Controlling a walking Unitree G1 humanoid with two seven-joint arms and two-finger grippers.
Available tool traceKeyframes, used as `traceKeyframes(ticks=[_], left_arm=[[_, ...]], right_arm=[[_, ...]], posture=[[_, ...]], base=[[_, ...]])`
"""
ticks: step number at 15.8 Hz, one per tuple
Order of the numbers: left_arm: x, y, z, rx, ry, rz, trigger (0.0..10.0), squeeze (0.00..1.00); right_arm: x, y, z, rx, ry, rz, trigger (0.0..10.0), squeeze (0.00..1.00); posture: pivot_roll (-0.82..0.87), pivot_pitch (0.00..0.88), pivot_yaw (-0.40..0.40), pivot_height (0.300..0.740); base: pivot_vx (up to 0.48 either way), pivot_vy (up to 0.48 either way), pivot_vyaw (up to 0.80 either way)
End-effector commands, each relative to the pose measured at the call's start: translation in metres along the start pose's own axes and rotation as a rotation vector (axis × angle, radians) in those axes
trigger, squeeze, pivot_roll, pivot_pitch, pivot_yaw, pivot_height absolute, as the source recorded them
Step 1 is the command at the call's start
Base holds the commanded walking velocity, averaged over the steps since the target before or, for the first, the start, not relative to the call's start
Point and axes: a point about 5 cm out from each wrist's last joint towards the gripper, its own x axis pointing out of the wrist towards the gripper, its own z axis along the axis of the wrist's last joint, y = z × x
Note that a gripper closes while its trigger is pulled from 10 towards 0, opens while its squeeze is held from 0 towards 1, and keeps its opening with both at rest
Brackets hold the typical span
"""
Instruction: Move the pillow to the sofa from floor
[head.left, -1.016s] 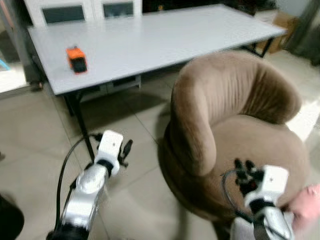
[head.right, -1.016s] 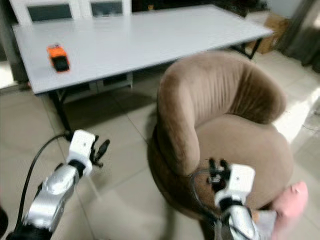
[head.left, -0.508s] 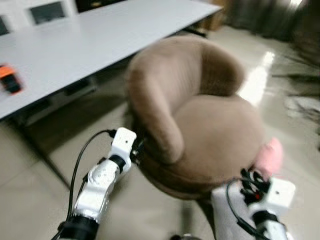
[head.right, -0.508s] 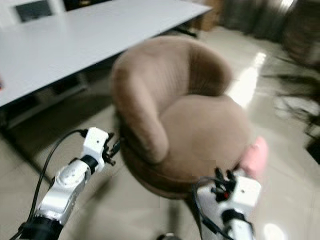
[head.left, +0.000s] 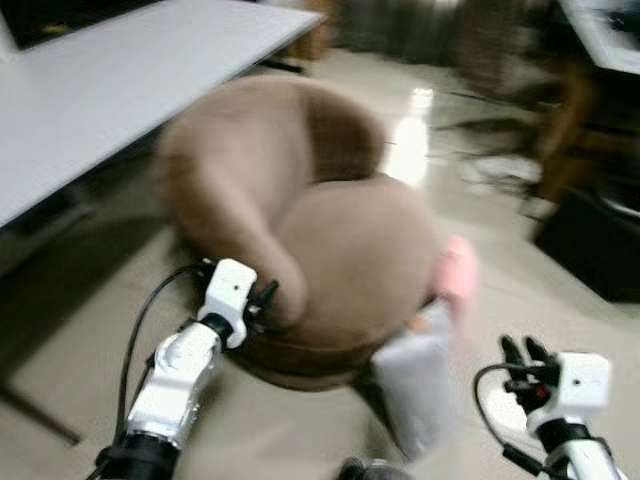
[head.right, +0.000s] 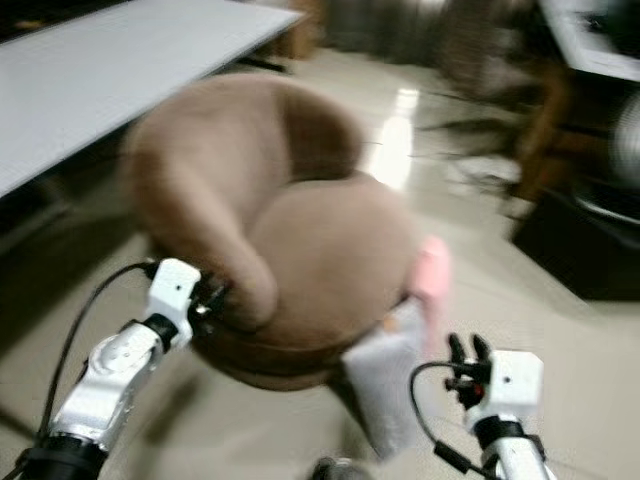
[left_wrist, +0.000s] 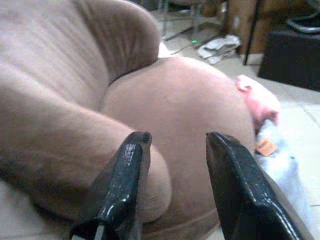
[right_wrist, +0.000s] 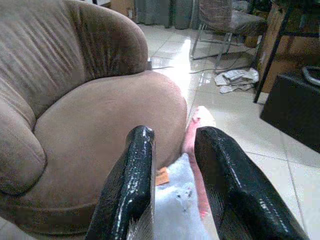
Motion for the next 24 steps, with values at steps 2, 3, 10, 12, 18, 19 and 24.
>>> traceKeyframes(ticks=[2,3,10,12,18,19,24], left_arm=[[-0.001,-0.004,0.002,-0.021,-0.013,-0.023,10.0,0.0],[0.0,-0.007,0.004,-0.044,-0.028,-0.046,10.0,0.0],[0.005,-0.01,0.009,-0.022,-0.048,-0.083,10.0,0.0],[0.007,-0.008,0.011,-0.018,-0.061,-0.081,10.0,0.0],[0.008,-0.008,0.01,-0.036,-0.075,-0.05,10.0,0.0],[0.009,-0.007,0.01,-0.036,-0.077,-0.043,10.0,0.0],[0.011,-0.008,0.01,-0.034,-0.084,-0.031,10.0,0.0]], right_arm=[[0.007,0.0,0.007,-0.035,-0.023,0.044,10.0,0.0],[0.012,-0.001,0.01,-0.015,-0.042,0.026,10.0,0.0],[0.009,0.01,0.006,0.061,-0.061,-0.029,10.0,0.0],[0.009,0.012,0.006,0.084,-0.066,-0.057,10.0,0.0],[0.012,0.024,0.0,0.1,-0.032,-0.069,10.0,0.0],[0.014,0.025,0.001,0.096,-0.029,-0.062,10.0,0.0],[0.017,0.026,0.001,0.099,-0.019,-0.051,10.0,0.0]], posture=[[0.04,0.0,-0.01,0.74],[0.04,0.0,-0.019,0.74],[0.03,0.0,-0.011,0.74],[0.03,0.0,-0.01,0.74],[0.02,0.0,-0.022,0.74],[0.02,0.0,-0.028,0.74],[0.02,0.0,-0.041,0.74]], base=[[0.0,0.0,-0.8],[0.0,0.0,-0.8],[0.0,0.0,-0.8],[0.0,0.0,-0.8],[0.253,0.0,-0.36],[0.311,0.0,0.0],[0.31,0.0,-0.11]])
